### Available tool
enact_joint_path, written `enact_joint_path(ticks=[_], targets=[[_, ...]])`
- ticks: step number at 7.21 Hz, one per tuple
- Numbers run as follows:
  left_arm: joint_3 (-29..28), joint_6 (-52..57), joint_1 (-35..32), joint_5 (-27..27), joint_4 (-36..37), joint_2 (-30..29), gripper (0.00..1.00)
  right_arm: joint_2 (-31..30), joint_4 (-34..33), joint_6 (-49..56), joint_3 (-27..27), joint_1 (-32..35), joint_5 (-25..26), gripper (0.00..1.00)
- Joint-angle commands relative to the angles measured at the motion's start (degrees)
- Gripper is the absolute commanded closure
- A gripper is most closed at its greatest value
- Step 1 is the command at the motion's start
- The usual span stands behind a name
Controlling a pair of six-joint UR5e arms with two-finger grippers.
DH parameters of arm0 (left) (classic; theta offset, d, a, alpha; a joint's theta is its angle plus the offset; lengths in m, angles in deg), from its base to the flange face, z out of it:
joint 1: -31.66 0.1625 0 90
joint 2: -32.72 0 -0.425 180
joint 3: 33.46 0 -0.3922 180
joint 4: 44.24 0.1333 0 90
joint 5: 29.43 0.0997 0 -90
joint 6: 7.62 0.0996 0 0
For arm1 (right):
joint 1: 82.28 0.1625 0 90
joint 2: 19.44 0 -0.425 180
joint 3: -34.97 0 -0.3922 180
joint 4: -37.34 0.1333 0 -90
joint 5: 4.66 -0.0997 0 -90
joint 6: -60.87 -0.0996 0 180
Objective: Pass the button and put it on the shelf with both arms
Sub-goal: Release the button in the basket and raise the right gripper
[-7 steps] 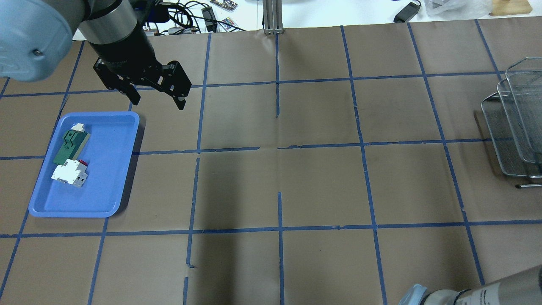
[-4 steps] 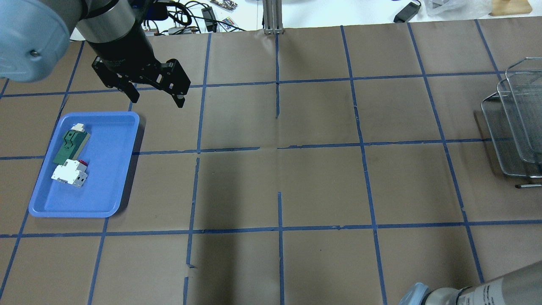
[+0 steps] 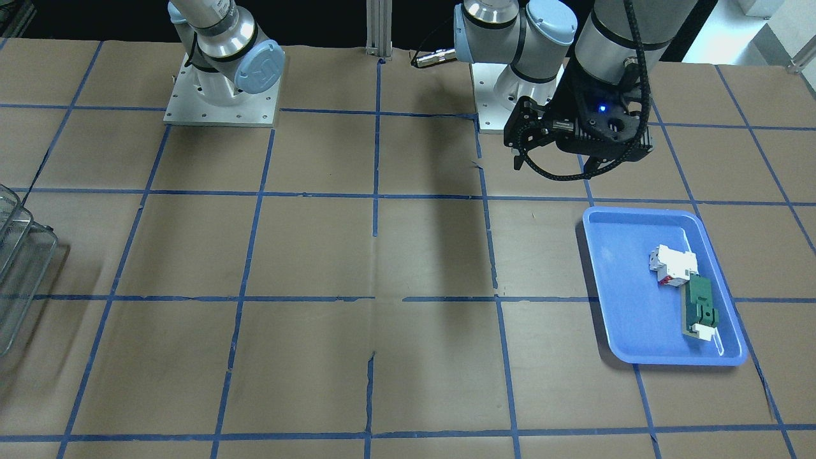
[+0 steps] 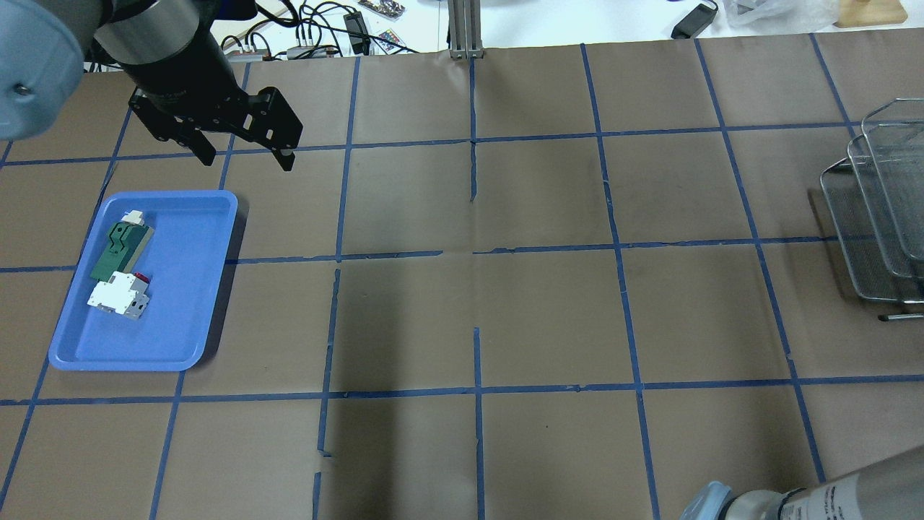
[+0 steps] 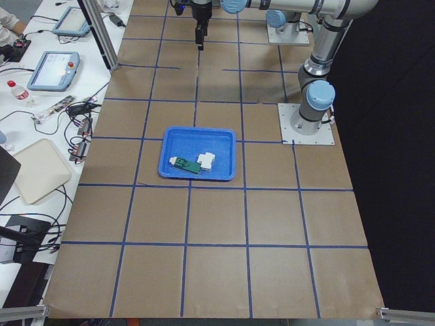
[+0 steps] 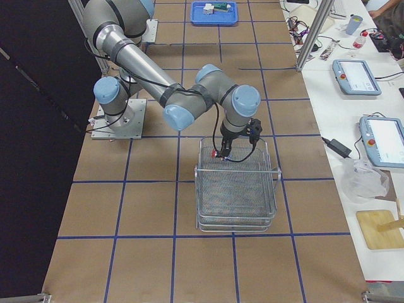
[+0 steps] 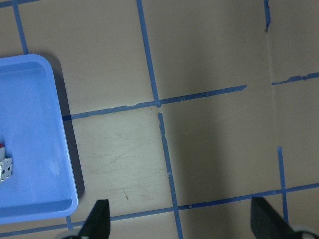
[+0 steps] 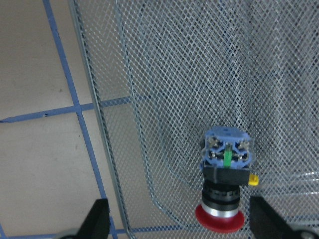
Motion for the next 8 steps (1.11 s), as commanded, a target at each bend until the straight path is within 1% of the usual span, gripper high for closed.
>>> enact_joint_path(ticks=[1, 2, 3, 4, 5, 6, 8], targets=[[0.1, 0.0, 0.0, 0.0, -0.3, 0.2, 0.00, -6.5, 9.3, -2.8, 2.4, 0.9, -0.1, 0.00], [0.1, 0.0, 0.0, 0.0, -0.4, 0.2, 0.00, -10.7, 12.7, -4.5, 2.0, 3.9, -0.1, 0.00], [0.1, 0.0, 0.1, -0.1, -0.4, 0.2, 0.00, -12.3, 13.2, -10.9, 1.9, 9.9, 0.4, 0.00], [0.0, 0.0, 0.1, -0.1, -0.4, 0.2, 0.00, -13.9, 13.4, -19.9, 1.9, 17.4, 5.1, 0.00], [0.0, 0.0, 0.1, -0.1, -0.4, 0.2, 0.00, -14.6, 13.5, -23.1, 1.0, 24.6, 6.5, 0.00], [0.0, 0.0, 0.1, -0.1, -0.4, 0.2, 0.00, -17.2, 14.5, -23.4, 0.5, 27.7, 5.7, 0.00], [0.0, 0.0, 0.1, -0.1, -0.4, 0.2, 0.00, -20.0, 15.0, -23.7, -3.7, 31.6, 4.6, 0.00]])
